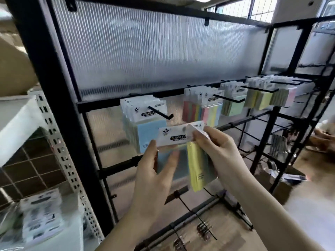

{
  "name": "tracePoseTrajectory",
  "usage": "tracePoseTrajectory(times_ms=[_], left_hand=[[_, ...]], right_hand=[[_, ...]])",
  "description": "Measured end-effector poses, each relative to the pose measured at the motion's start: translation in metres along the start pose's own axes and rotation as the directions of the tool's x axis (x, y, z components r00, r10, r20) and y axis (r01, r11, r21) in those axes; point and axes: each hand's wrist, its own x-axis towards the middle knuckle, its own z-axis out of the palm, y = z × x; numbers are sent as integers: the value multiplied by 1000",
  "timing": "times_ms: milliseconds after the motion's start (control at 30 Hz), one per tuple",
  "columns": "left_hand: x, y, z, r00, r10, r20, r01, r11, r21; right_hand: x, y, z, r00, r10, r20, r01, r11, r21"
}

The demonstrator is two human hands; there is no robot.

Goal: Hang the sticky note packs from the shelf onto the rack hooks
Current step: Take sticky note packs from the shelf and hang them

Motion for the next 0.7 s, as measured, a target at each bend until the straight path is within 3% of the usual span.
tracePoseTrajectory(times_ms=[167,300,433,700], left_hand=[[19,18,4,985,108,-131,-91,987,130],[35,23,10,958,129,-257,-88,983,163],[40,18,18,947,135,-291,-83,979,185],[47,6,24,879,155,-451,-29,962,273]], right_hand=[[25,2,10,994,-72,78,69,997,35],[39,8,12,996,-50,78,41,992,121],[47,14,7,986,-15,163,-22,975,223],[64,30,5,957,-48,285,-13,978,209]])
